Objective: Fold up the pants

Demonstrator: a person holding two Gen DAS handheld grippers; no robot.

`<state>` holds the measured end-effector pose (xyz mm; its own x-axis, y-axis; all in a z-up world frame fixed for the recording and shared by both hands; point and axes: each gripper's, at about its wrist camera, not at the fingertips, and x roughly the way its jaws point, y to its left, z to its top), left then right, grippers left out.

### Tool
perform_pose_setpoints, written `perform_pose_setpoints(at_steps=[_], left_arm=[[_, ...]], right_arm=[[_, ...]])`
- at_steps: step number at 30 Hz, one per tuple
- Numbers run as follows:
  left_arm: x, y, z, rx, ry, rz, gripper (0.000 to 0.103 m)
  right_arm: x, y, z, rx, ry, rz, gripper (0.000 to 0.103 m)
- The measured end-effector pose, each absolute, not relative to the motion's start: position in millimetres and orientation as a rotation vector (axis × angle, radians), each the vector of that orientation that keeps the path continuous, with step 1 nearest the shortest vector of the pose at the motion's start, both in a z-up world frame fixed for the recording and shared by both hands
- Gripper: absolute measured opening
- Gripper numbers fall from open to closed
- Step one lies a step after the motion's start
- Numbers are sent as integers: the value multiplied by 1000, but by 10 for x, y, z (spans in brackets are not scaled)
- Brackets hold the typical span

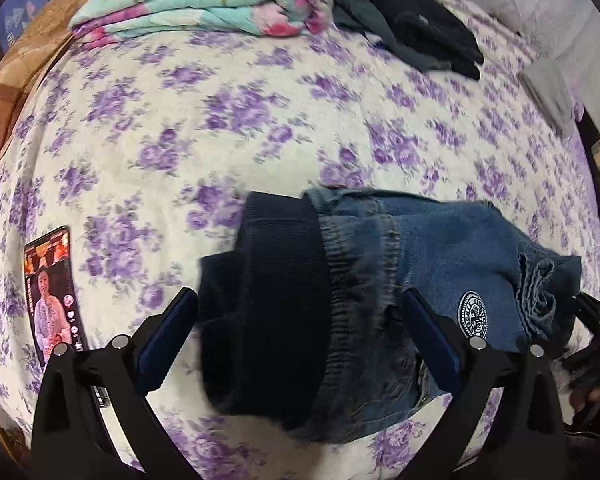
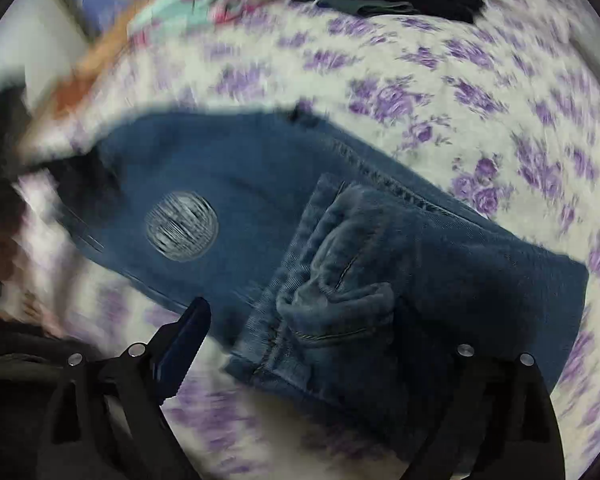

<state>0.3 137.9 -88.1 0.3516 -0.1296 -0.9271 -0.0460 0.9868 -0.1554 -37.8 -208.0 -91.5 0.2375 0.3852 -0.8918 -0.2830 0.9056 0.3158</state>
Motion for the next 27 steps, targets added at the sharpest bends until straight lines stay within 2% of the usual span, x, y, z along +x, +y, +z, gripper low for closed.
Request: perform_pose_setpoints(at_steps=[3,4,7,9,11,12,15,19,21,23,24,27], left_arm=[[-63,1571,-841,-231,1204,-62,98],[-94,1625,-827,-249,1195,-70,98],[-121,1683,-900,-260,1217,-75,98],[-114,1695,-994,-287,1243,-84,98],[-105,1694,-1043,-320,1252,-96,98],[-96,1676,-1063,-320,1259,-105,98],[-72,1637,-1186,-312,1319,-123,99],[-118,1755,-1391,-537,1372,-116,99],[-121,1712,-1470,-563,1354,-81,98],[-60,1497,-1411,-457,1309,-77,73],[-50,1418,-1372,-416,1303,-51,69],[-68,1246,-1173,-341,1273,-29,40]], right_arm=[[-437,-2520,-601,327,1144,457,82],[-472,-2690,-523,328,1097,398,81],[-436,-3019,-725,251,1137,132,71],[-443,-2982,-1009,194,1158,91,73],[-497,-2623,-1232,-123,1171,75,79],[-477,-2507,-1240,-180,1167,56,80],[-390,-2658,-1033,13,1199,80,79],[-528,-3037,-696,108,1117,82,80],[-553,-3216,-696,156,1110,80,81],[-438,-3382,-800,217,1137,89,81],[-372,-3436,-867,247,1160,94,81],[-359,-3461,-877,303,1166,164,81]])
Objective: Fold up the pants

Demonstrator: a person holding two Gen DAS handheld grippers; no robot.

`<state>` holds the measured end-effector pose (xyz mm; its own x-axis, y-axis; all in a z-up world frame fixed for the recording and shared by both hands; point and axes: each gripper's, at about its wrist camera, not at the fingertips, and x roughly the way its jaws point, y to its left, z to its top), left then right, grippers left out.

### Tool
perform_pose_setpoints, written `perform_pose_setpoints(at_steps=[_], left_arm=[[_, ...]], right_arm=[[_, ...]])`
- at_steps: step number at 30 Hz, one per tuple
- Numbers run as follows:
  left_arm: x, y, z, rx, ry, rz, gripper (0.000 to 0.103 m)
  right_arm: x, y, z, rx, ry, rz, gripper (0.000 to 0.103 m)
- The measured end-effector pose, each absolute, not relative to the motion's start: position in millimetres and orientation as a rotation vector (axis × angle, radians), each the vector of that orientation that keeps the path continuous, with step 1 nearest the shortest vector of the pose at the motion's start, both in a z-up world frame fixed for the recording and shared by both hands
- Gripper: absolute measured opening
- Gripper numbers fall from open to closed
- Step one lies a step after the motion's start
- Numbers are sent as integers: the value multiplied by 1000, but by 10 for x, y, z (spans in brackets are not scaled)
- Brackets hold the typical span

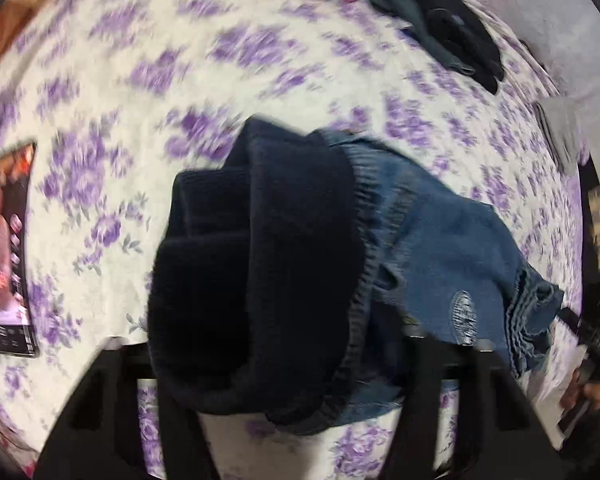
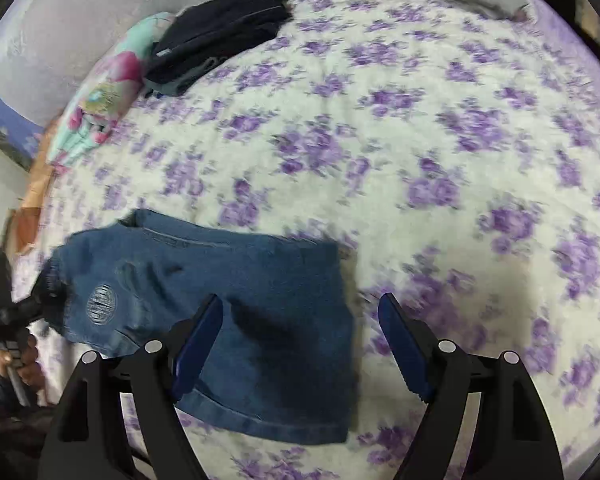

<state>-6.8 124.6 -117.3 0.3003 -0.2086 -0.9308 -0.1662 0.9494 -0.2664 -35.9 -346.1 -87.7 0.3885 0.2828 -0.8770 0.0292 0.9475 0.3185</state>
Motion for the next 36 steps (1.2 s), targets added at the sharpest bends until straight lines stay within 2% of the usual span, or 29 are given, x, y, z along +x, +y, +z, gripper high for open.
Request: perform_pose_setpoints(at_steps=[1,5,8,10,11,12,13,16,20,25,29,30,31,32,33,35,36], left_arm=[[-87,1186,-1044,-318,1266,-26,36],[-246,635,-185,-203,1134,-112,35],[-331,-104,256,-83,1061,-250,43],[-278,-503,250,-72,1063,-341,64],[-212,-756,166,-83,1078,-399,71],[-172,-908,82,-84,1097,-433,86],[-114,-1098,-52,-77,1130,-476,92],[-46,-1358,-269,-69,1218,-468,92],[-167,-1173,-71,-114,1146,-462,92],[-144,-530,73,-294,1060,-267,93],[38,-207,-331,-304,1179,-10,93],[73,-189,-431,-301,1209,14,93],[90,-179,-532,-305,1235,29,93],[91,-190,-627,-318,1255,30,93],[84,-207,-665,-323,1265,26,93],[66,-245,-722,-304,1286,14,93],[64,-235,-714,-291,1290,10,93]], right_arm=[[-332,-3455,-862,298,1155,191,81],[-247,-3487,-679,308,1105,312,81],[-181,-3512,-567,337,1068,398,81],[-139,-3524,-555,379,1063,460,81],[-125,-3528,-572,401,1068,477,81],[-109,-3527,-606,422,1084,491,81],[-82,-3517,-680,445,1124,507,81],[-74,-3533,-787,482,1184,516,81],[-103,-3652,-754,522,1158,529,84],[-7,-3638,-672,597,1113,562,88],[202,-3292,-570,536,1092,623,93],[303,-3096,-615,481,1118,641,92],[361,-2966,-671,450,1157,644,90],[407,-2825,-739,396,1193,632,82],[421,-2668,-790,292,1203,604,56],[425,-2611,-817,305,1240,648,34],[415,-2668,-768,358,1244,669,27]])
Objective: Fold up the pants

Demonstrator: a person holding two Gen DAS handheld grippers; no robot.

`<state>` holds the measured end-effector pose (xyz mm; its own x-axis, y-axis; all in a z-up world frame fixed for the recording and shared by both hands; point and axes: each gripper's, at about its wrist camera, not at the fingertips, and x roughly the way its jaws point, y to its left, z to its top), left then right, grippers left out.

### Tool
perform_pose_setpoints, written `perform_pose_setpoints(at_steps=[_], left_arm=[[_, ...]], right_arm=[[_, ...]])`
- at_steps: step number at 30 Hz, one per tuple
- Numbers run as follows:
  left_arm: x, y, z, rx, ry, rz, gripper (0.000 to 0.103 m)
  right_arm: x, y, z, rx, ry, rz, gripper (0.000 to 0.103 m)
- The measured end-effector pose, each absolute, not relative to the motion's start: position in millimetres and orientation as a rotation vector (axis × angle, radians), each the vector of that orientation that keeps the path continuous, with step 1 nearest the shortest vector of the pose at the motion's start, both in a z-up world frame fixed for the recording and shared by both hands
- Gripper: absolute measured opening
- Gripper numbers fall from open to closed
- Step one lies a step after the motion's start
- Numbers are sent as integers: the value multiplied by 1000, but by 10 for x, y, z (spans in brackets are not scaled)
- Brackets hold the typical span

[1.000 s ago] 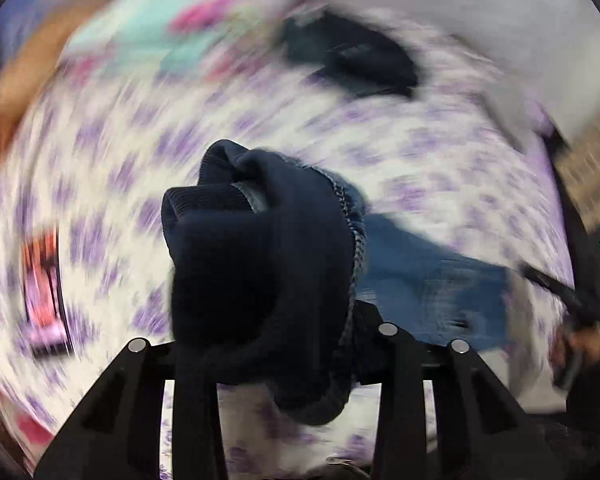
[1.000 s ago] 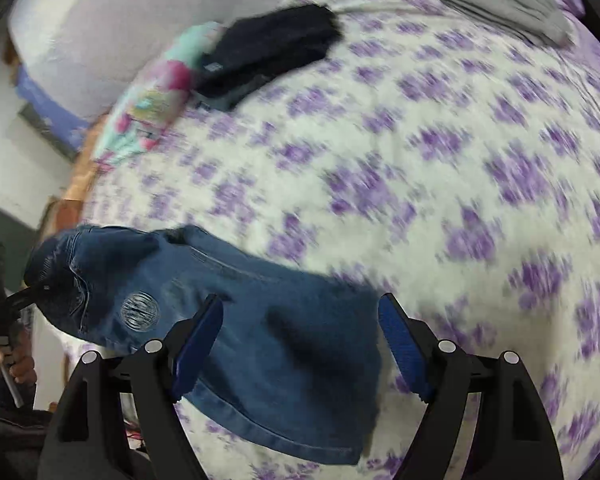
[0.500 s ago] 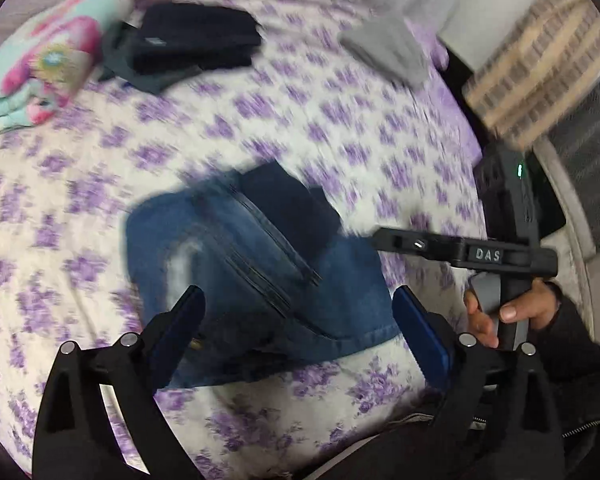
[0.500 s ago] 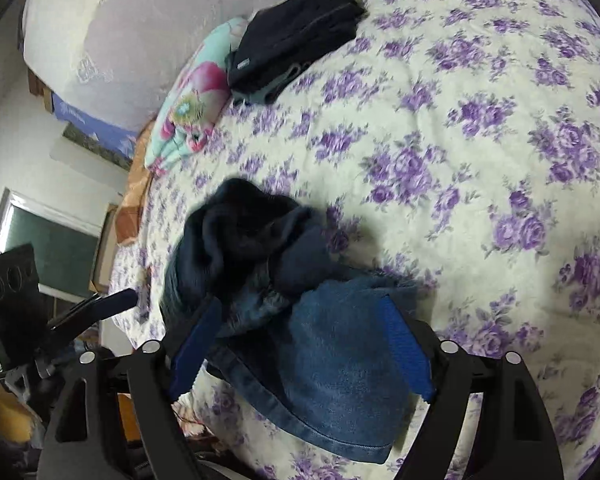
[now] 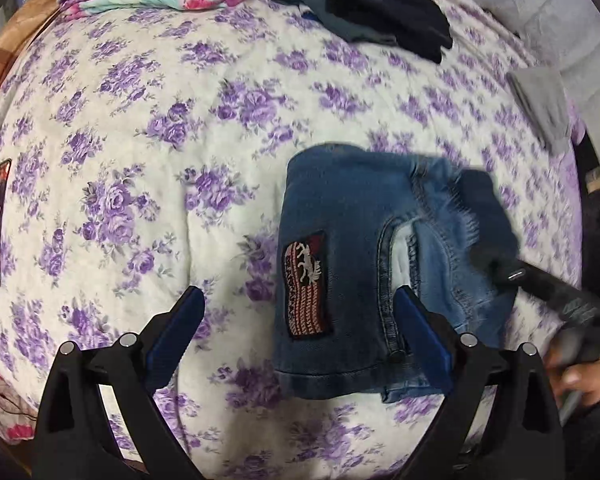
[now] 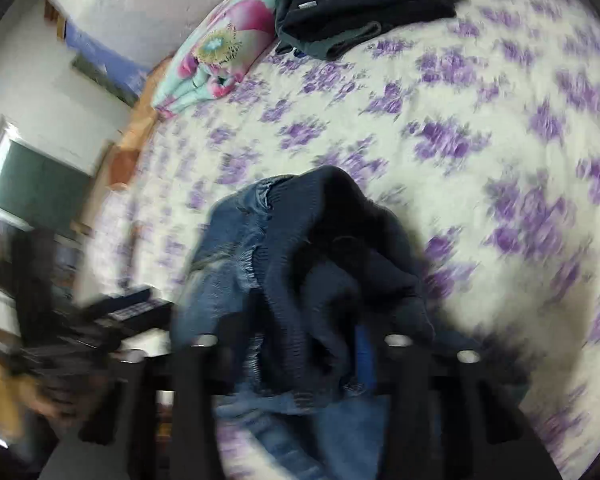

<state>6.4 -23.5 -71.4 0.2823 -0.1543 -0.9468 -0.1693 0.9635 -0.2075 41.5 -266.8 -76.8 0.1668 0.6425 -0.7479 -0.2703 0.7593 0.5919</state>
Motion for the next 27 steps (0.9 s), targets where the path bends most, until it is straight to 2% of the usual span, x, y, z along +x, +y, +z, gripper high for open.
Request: perform_pose_setpoints(at_steps=[3,6,9,12,13,14,15,17,18,21,23,27], left_arm=[[61,-223,-545,-283,1264,-61,94],[78,-369,-380,-280,1242,-180,97],[94,-682,-352,-196,1239,-285,97],[202,-998,-660,-128,1322,-333,99],[261,-1095,-871,-106,1384,-328,99],[311,-1171,-1076,-64,1445,-302,99],[327,-1197,-1158,-46,1466,-284,99],[342,-1184,-1140,-48,1460,-289,99],[340,-1171,-1069,-41,1445,-312,99],[303,-1070,-835,-31,1386,-363,98],[318,-913,-726,-107,1352,-399,98],[428,-647,-662,-200,1340,-342,98]], right_arm=[[159,-2888,-147,442,1125,803,26],[-224,-3146,215,463,1092,802,26],[-464,-3465,125,543,1131,728,27],[-476,-3883,-474,626,1236,492,32],[-446,-3946,-685,624,1269,420,38],[-434,-3979,-874,619,1295,379,59],[-425,-3995,-1032,625,1320,357,70],[-434,-3970,-959,620,1307,359,70],[-442,-3952,-857,581,1285,360,73],[-468,-4042,-573,526,1200,341,91],[-472,-4130,-531,562,1145,321,92],[-377,-4103,-622,682,1149,297,91]])
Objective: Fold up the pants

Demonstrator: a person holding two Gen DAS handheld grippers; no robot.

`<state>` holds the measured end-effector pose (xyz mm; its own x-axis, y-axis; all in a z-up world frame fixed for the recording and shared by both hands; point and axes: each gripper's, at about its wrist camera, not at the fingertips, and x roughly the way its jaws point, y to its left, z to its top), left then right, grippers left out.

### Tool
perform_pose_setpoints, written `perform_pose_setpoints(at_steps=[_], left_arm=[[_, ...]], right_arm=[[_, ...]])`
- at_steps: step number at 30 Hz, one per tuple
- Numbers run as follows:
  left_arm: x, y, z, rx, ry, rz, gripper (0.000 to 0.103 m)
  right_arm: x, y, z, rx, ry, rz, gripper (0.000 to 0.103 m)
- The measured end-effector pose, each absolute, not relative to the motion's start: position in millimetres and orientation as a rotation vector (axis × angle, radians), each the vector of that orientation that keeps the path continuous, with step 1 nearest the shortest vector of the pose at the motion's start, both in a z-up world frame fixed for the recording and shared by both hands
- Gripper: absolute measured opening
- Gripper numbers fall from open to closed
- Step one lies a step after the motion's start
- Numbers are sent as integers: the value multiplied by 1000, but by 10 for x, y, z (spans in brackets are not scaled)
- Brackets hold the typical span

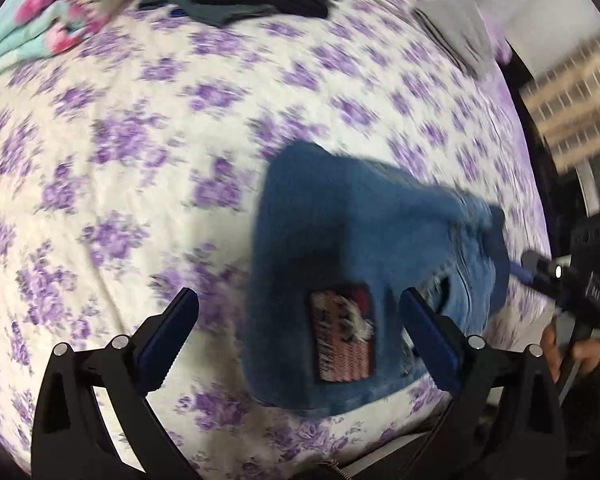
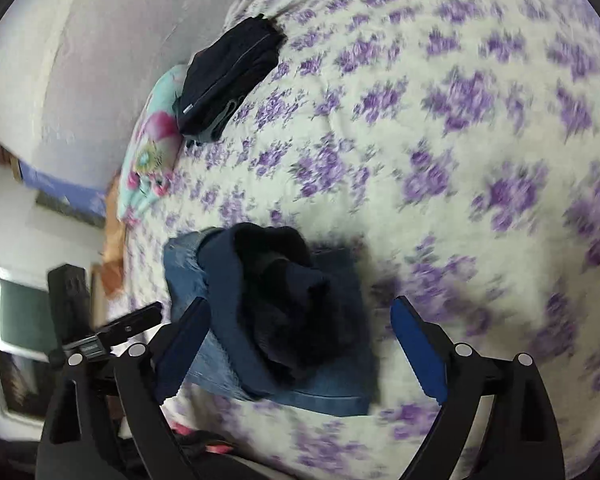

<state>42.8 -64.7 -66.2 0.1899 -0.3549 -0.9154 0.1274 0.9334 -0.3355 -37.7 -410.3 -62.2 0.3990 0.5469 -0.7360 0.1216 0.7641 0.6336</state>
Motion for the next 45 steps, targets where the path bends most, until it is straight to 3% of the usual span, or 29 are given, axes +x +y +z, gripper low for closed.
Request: perform_pose_setpoints(at_steps=[1,2,4,5,6,11,13,14,18,24,30,34,35,36,37,40,45], left_arm=[[463,-579,-653,-223,1337,-325,98],[512,-515,-643,-253,1328,-302,98],[612,-470,-628,-252,1316,-269,98],[663,-452,-631,-226,1307,-226,98],[701,-438,-641,-216,1303,-192,98],[927,-557,-822,-175,1325,-135,99],[992,-825,-1100,33,1342,-93,99],[978,-895,-1172,88,1342,-80,99],[935,-997,-1059,185,1296,-96,98],[706,-466,-836,-119,1383,-205,98],[444,-615,-1453,-413,1638,-394,99],[426,-771,-1608,-477,1660,-439,99],[424,-786,-1583,-463,1654,-449,95],[427,-792,-1511,-451,1641,-474,80],[423,-809,-1423,-431,1632,-473,70],[382,-836,-1029,-338,1555,-483,54],[568,-415,-468,-417,1391,-416,54]], right_arm=[[-366,-4033,-570,658,1126,282,90],[-379,-3947,-496,615,1089,273,82],[-336,-3695,-272,502,997,289,63],[-308,-3592,-166,452,963,292,46],[-280,-3514,-118,424,948,308,37],[-49,-3018,-393,152,1089,297,33],[3,-3046,-739,73,1123,246,45],[23,-3154,-919,102,1136,227,71],[0,-3467,-1002,315,1194,250,73],[-441,-3726,-866,478,1189,267,86],[-523,-3731,-1290,737,1268,299,100],[-456,-3654,-1427,762,1289,295,100],[-449,-3645,-1409,765,1298,299,92],[-449,-3637,-1377,764,1304,307,80],[-448,-3620,-1308,757,1316,319,76],[-439,-3565,-1015,732,1315,365,66],[-69,-3211,-362,623,1209,525,64]])
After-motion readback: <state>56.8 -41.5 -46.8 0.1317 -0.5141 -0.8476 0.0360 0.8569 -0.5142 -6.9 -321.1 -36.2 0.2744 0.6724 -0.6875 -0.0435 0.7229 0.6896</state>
